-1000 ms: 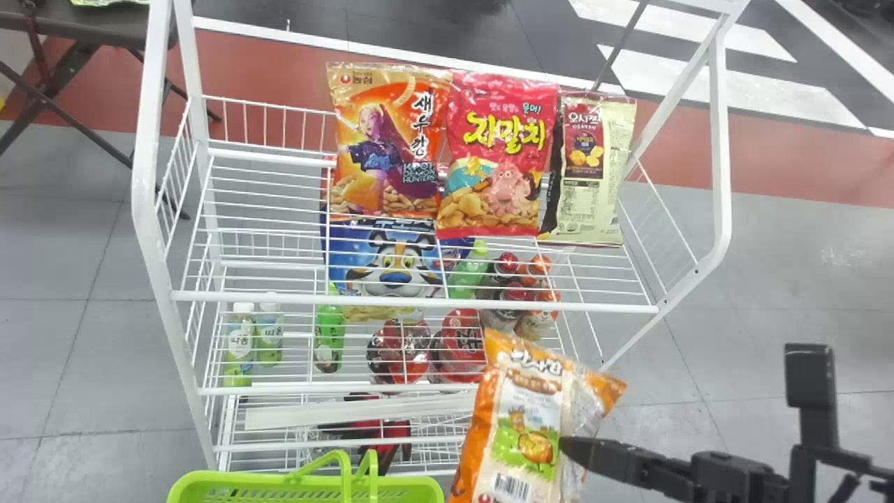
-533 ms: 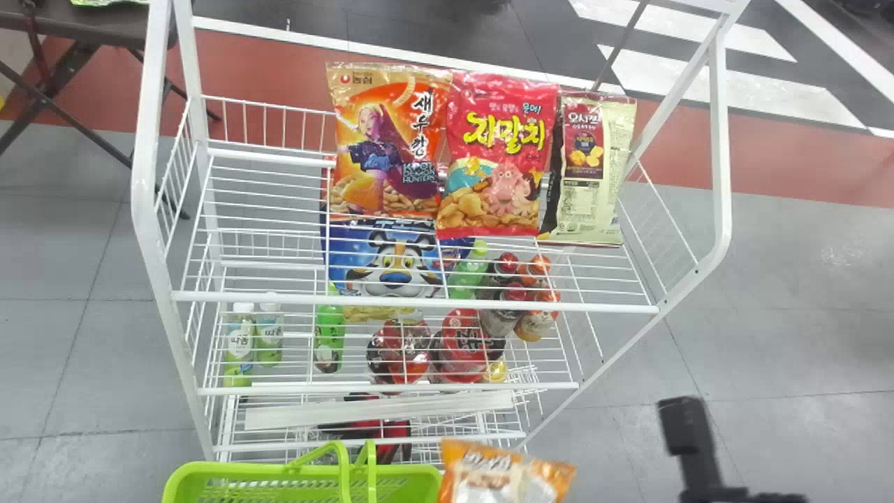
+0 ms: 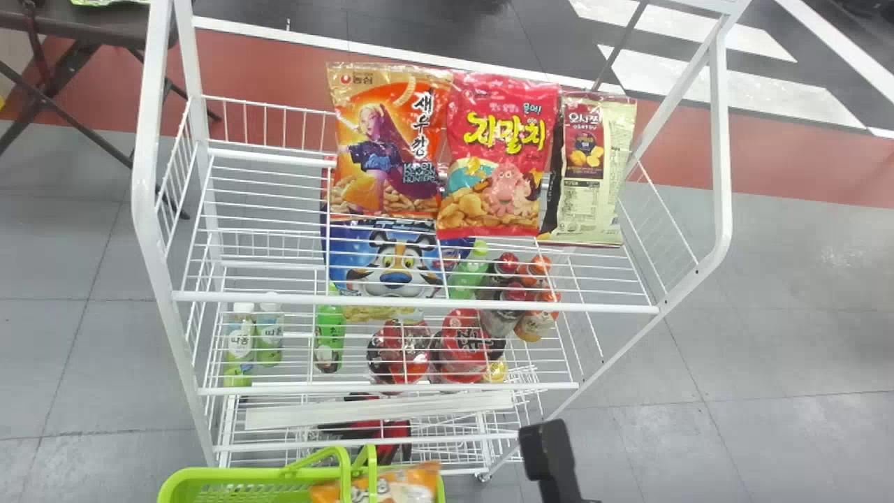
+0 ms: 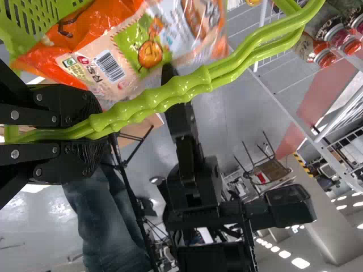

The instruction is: Hold basket handle with left hand then pick Gamjakkang with right hand and place into basket

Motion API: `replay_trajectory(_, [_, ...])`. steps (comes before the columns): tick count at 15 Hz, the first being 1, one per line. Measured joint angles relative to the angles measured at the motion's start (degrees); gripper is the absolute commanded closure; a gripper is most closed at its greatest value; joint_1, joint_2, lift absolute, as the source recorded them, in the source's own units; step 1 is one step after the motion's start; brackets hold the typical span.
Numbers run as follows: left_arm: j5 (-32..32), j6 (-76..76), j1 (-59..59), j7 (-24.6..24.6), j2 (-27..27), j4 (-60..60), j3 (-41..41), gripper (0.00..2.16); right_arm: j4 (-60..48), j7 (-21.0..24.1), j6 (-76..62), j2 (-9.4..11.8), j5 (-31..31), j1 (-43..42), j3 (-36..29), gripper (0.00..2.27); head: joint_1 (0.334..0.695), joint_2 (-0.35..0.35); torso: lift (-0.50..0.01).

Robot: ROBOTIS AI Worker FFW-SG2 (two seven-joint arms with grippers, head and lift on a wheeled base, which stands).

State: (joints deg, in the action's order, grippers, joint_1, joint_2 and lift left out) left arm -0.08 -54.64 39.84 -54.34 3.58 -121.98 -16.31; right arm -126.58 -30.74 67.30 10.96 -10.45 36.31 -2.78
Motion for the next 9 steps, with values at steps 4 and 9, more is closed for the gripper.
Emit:
replay_trajectory(4, [-0.1,0.0,0.1,-0.3,0.1,-0.1,-0.3,2.14,6.2,0.6,-4.0,-0.3,0.2,-3.0,5.1,2.25,0.695,-0.350,-0.019])
replay_trajectory(9, [-0.1,0.0,0.4,-0.4,0.1,-0.5,0.0,2.14,11.0,0.5,-4.8,-0.3,1.5,-5.7,8.0,0.00,0.695,-0.350,-0.019])
